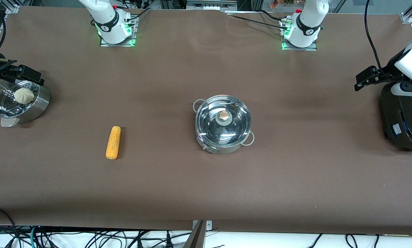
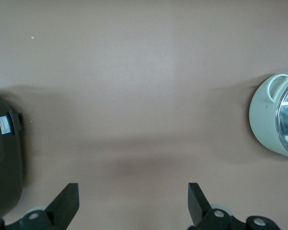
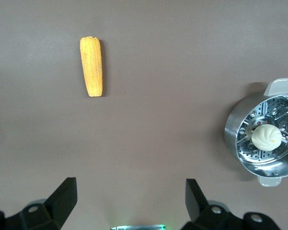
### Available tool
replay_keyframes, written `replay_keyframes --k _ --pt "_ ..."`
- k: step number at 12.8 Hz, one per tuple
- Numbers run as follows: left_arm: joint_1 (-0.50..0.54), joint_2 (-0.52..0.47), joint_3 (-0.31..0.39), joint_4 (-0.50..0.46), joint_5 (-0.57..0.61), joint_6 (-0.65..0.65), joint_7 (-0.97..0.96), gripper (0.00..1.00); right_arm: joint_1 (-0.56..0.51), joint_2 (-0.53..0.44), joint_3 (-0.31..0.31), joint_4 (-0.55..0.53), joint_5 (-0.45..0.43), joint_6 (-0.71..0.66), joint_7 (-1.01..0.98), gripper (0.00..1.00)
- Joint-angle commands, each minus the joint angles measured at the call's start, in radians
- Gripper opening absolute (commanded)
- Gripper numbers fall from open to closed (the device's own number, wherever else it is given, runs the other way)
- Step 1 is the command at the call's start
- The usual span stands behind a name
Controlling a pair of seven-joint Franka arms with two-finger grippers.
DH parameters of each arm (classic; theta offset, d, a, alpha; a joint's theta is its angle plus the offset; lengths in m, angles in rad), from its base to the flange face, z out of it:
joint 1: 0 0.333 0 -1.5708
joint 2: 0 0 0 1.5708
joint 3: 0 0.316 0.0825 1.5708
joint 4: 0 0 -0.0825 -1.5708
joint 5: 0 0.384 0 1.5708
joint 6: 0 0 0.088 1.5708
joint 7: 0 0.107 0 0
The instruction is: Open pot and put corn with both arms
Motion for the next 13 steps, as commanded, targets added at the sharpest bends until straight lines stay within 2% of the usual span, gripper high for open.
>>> replay_keyframes --k 1,13 --pt "-0.006 0.005 0.006 0.018 0.018 -0.008 0.021 1.00 -0.002 -0.002 0.007 0.011 0.012 -0.009 -0.017 1.00" --pt "-0.006 0.006 0.006 0.018 0.018 -0.008 0.019 1.00 -0.002 0.012 0.005 0.031 0.010 -0.001 -0.016 1.00"
